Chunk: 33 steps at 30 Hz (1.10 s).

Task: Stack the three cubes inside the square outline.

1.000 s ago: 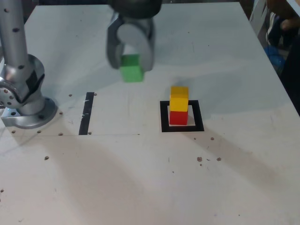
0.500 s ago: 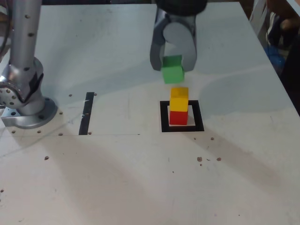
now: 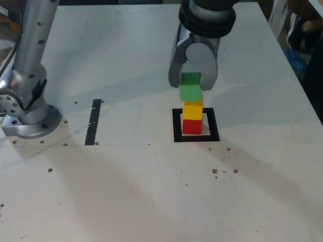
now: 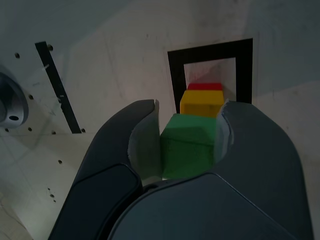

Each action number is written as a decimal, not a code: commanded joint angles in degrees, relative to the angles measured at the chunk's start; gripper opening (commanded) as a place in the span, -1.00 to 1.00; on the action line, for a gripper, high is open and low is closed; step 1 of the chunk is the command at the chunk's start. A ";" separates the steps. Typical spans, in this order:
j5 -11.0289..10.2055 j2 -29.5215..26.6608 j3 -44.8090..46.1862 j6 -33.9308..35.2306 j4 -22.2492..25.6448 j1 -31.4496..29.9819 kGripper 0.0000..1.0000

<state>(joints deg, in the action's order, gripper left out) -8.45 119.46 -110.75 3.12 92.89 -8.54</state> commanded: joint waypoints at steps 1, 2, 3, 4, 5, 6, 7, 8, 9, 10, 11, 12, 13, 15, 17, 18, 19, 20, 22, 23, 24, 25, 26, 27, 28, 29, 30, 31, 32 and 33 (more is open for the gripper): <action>-0.57 0.93 -0.38 -0.25 0.62 0.05 -0.71; -0.77 1.17 -0.43 -0.32 0.62 0.06 -0.70; -0.92 1.38 -0.47 -0.37 0.62 0.07 -0.69; -1.02 1.54 -0.50 -0.39 0.62 0.08 -0.69; -1.04 1.65 -0.52 -0.39 0.62 0.09 -0.69; -1.05 1.73 -0.53 -0.39 0.62 0.10 -0.69; -1.07 1.77 -0.54 -0.39 0.62 0.10 -0.68; -1.08 1.81 -0.55 -0.40 0.61 0.10 -0.68; -1.11 1.84 -0.54 -0.40 0.60 0.10 -0.68; -1.14 1.90 -0.52 -0.40 0.59 0.10 -0.68; -1.18 1.96 -0.52 -0.41 0.57 0.10 -0.67; -1.22 2.03 -0.54 -0.42 0.55 0.10 -0.67; -1.28 2.09 -0.59 -0.43 0.53 0.10 -0.65; -1.38 2.16 -0.70 -0.47 0.53 0.10 -0.60; -1.46 2.18 -0.84 -0.53 0.56 0.10 -0.53; -1.46 2.18 -0.87 -0.54 0.57 0.10 -0.49; -1.44 2.18 -0.87 -0.55 0.60 0.10 -0.45; -1.41 2.18 -0.85 -0.57 0.61 0.10 -0.42; -1.30 2.18 -0.82 -0.57 0.65 0.10 -0.32; -1.21 2.18 -0.78 -0.57 0.66 0.10 -0.26; -1.08 2.19 -0.73 -0.58 0.66 0.10 -0.18; -0.94 2.20 -0.65 -0.61 0.67 0.10 -0.10; -0.80 2.22 -0.55 -0.63 0.67 0.10 -0.02; -0.65 2.25 -0.43 -0.66 0.66 0.10 0.06; -0.49 2.30 -0.29 -0.68 0.64 0.10 0.15; -0.31 2.38 -0.14 -0.71 0.62 0.10 0.23; -0.15 2.48 -0.03 -0.73 0.60 0.10 0.30; 0.01 2.59 0.05 -0.75 0.58 0.10 0.37; 0.16 2.71 0.10 -0.75 0.55 0.10 0.45; 0.31 2.81 0.13 -0.75 0.53 0.10 0.52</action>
<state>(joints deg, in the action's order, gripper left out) -8.35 121.83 -110.70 2.47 92.81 -8.53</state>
